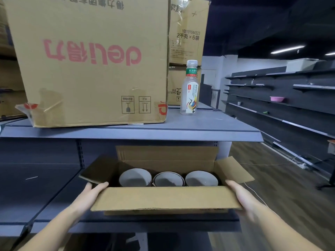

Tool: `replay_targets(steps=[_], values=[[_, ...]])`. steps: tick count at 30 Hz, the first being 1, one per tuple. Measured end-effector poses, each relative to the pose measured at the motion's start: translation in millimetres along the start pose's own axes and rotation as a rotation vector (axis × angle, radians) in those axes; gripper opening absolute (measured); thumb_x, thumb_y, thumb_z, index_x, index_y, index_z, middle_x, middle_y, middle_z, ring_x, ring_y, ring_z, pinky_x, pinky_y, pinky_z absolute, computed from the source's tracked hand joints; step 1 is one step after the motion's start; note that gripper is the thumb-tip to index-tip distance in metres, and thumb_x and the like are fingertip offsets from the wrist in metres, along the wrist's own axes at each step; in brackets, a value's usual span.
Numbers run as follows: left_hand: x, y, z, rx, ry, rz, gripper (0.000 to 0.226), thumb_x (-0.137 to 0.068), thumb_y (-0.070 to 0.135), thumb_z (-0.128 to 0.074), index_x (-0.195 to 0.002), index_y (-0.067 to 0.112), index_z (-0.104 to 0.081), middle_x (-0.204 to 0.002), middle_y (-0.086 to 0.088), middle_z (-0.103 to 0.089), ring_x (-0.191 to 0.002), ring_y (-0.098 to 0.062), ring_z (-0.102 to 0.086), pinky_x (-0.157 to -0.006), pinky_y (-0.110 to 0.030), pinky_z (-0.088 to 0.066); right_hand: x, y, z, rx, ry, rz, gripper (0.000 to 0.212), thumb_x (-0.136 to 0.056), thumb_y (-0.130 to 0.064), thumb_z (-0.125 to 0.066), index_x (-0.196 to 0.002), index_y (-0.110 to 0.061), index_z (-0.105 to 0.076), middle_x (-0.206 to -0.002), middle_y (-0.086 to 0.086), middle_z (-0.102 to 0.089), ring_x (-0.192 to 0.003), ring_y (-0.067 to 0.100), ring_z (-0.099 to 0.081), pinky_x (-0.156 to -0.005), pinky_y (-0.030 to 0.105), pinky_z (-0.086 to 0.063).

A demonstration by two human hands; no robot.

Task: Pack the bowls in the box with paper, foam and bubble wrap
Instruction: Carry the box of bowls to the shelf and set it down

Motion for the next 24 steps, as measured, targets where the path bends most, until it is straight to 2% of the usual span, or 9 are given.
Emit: replay_targets(steps=[1,3,5,9,12,16,19,22,24], values=[[-0.7,-0.6,-2.8,0.027,0.0,-0.006,0.051,-0.096,0.038,-0.059,-0.137,0.01,-0.046,-0.132,-0.014,-0.057,-0.103,-0.024,-0.055,-0.065,-0.021,-0.039,-3.2,2.3,-1.3,-0.026,0.003,0.001,0.046,-0.08,-0.053,-0.066,-0.11,-0.018,-0.067,-0.096,0.004,-0.07,-0.091,0.025,-0.063,-0.079,0.038,-0.047],[-3.7,-3.7,-5.8,0.073,0.005,-0.016,0.05,-0.095,0.04,-0.059,-0.134,0.01,-0.049,-0.128,-0.013,-0.059,-0.099,-0.023,-0.057,-0.064,-0.022,-0.04,-9.4,6.3,-1.2,-0.03,0.046,0.029,0.042,-0.083,-0.05,-0.065,-0.11,-0.017,-0.067,-0.104,0.005,-0.072,-0.098,0.025,-0.065,-0.092,0.04,-0.05],[-6.5,-5.3,-9.1,0.103,0.003,-0.022,0.048,-0.096,0.038,-0.059,-0.133,0.008,-0.05,-0.127,-0.014,-0.06,-0.1,-0.024,-0.058,-0.064,-0.024,-0.042,-11.8,9.5,-1.6,-0.022,0.095,0.057,0.043,-0.084,-0.052,-0.063,-0.111,-0.019,-0.066,-0.108,0.006,-0.071,-0.104,0.026,-0.064,-0.102,0.046,-0.046],[-4.3,-3.5,-22.4,0.168,-0.047,-0.04,0.046,-0.098,0.034,-0.055,-0.134,0.006,-0.048,-0.129,-0.017,-0.057,-0.102,-0.026,-0.056,-0.064,-0.025,-0.042,-11.8,14.3,-9.1,-0.089,0.13,0.089,0.039,-0.087,-0.055,-0.061,-0.109,-0.023,-0.066,-0.108,0.004,-0.07,-0.104,0.025,-0.064,-0.099,0.043,-0.047],[2.2,-4.4,-26.5,0.184,-0.096,-0.034,0.043,-0.098,0.038,-0.053,-0.129,0.008,-0.05,-0.119,-0.012,-0.061,-0.094,-0.02,-0.059,-0.066,-0.027,-0.044,-14.4,15.0,-14.8,-0.131,0.136,0.092,0.042,-0.088,-0.057,-0.059,-0.112,-0.023,-0.064,-0.109,0.004,-0.07,-0.103,0.024,-0.064,-0.092,0.042,-0.048],[0.9,-7.2,-16.6,0.083,-0.101,0.009,0.055,-0.085,0.056,-0.061,-0.124,0.02,-0.051,-0.112,-0.002,-0.065,-0.101,-0.022,-0.063,-0.087,-0.041,-0.051,-15.1,10.6,-14.7,-0.035,0.186,0.149,0.047,-0.091,-0.06,-0.052,-0.122,-0.024,-0.056,-0.12,0.0,-0.062,-0.109,0.022,-0.057,-0.097,0.042,-0.042],[0.7,-4.3,-6.2,0.061,0.114,-0.088,0.082,-0.081,0.048,-0.073,-0.145,0.022,-0.029,-0.136,-0.004,-0.054,-0.121,-0.027,-0.053,-0.097,-0.042,-0.043,-9.6,6.2,-10.1,0.034,0.359,0.288,0.053,-0.089,-0.057,-0.057,-0.128,-0.023,-0.045,-0.131,0.001,-0.053,-0.116,0.025,-0.05,-0.094,0.041,-0.037],[11.1,1.3,3.6,0.064,0.395,-0.218,0.113,-0.074,0.04,-0.082,-0.155,0.03,-0.004,-0.16,-0.002,-0.023,-0.144,-0.028,-0.029,-0.11,-0.051,-0.031,1.4,3.5,-5.9,0.082,0.632,0.44,0.084,-0.077,-0.06,-0.066,-0.146,-0.027,-0.03,-0.151,0.0,-0.035,-0.134,0.028,-0.042,-0.104,0.048,-0.037],[16.3,6.2,6.8,-0.07,0.503,-0.303,0.117,-0.073,0.042,-0.082,-0.156,0.032,0.0,-0.164,0.001,-0.006,-0.149,-0.027,-0.016,-0.111,-0.059,-0.028,9.1,-1.4,-5.6,0.113,0.741,0.49,0.094,-0.081,-0.046,-0.073,-0.154,-0.026,-0.018,-0.161,-0.001,-0.017,-0.141,0.029,-0.033,-0.109,0.049,-0.033]])
Point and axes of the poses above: each hand's wrist, its own x-axis away from the middle knuckle, its own z-axis out of the back of the hand, y = z × x, the point moved 6 cm from there along -x, towards the middle knuckle
